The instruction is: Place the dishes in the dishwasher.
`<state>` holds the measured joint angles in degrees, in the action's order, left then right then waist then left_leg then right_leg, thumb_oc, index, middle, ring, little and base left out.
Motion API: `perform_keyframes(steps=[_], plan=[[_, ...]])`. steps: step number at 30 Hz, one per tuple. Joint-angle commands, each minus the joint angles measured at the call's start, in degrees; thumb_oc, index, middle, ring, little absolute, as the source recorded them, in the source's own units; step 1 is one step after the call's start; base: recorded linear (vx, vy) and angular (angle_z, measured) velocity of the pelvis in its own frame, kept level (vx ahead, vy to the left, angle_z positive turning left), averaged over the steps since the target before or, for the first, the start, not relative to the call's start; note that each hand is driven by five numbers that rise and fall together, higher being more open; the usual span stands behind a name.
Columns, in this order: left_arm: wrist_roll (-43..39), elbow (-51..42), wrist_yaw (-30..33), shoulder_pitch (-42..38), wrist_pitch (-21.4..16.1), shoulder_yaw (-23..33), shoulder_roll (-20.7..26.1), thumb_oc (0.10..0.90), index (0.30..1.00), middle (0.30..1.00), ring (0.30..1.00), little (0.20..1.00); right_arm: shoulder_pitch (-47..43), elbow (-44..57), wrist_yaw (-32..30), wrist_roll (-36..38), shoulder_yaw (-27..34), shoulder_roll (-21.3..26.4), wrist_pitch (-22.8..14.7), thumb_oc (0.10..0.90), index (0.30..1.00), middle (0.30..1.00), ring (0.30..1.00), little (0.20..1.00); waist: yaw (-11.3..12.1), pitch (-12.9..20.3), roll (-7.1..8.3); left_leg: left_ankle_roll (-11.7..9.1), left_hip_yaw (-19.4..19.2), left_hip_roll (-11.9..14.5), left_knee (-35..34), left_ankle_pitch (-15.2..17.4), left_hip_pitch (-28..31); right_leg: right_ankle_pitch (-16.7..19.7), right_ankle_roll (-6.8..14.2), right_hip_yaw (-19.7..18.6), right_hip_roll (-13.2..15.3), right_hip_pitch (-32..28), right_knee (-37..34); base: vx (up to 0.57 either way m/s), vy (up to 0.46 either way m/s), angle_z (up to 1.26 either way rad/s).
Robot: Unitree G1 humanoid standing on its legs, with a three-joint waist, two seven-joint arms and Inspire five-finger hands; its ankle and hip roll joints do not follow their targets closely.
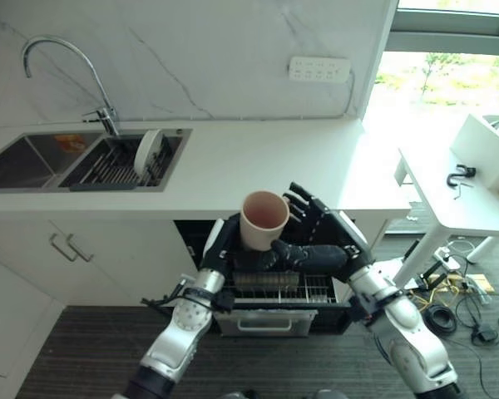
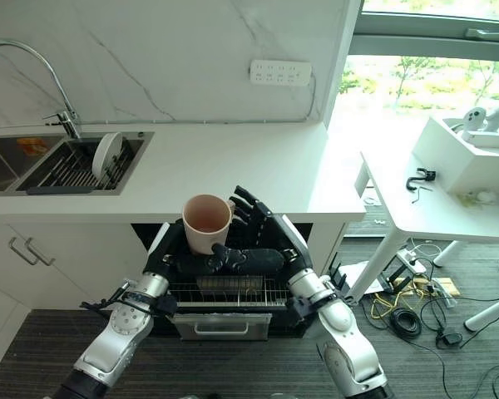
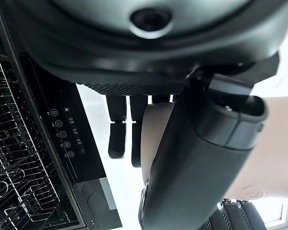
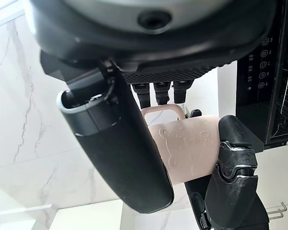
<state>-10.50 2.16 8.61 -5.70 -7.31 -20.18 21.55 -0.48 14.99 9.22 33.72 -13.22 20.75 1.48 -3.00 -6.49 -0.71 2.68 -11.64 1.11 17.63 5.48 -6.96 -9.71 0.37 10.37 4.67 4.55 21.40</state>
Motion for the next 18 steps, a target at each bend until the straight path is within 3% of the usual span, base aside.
perform_keyframes(steps=[1, 18], plan=[[1.4, -1.1, 0.9, -8.3, -4.3, -2.2, -1.7, 0.4, 0.3, 0.3, 0.3, 0.3, -7.5, 6.6, 2.1, 0.4, -0.6, -3.1, -5.1, 0.8, 0.9, 0.9, 0.9, 0.9, -0.5, 2.3, 0.47, -3.1, 0.6, 2.9, -0.4, 9.4, 4.8, -2.5, 5.7, -2.4, 1.1, -2.4, -4.2, 0.0, 0.0, 0.0], [2.5, -2.1, 7.2, -11.0, -2.4, -6.1, -4.1, 0.4, 0.3, 0.3, 0.3, 0.3, -10.7, 5.1, -11.4, -6.6, -4.9, -5.6, -7.4, 0.8, 0.9, 0.9, 0.9, 0.9, -0.3, 1.7, 0.26, -2.6, 0.5, 2.5, -0.4, 9.4, 4.7, -2.3, 5.7, -2.5, 1.4, -2.1, -4.2, 0.0, 0.002, 0.0]])
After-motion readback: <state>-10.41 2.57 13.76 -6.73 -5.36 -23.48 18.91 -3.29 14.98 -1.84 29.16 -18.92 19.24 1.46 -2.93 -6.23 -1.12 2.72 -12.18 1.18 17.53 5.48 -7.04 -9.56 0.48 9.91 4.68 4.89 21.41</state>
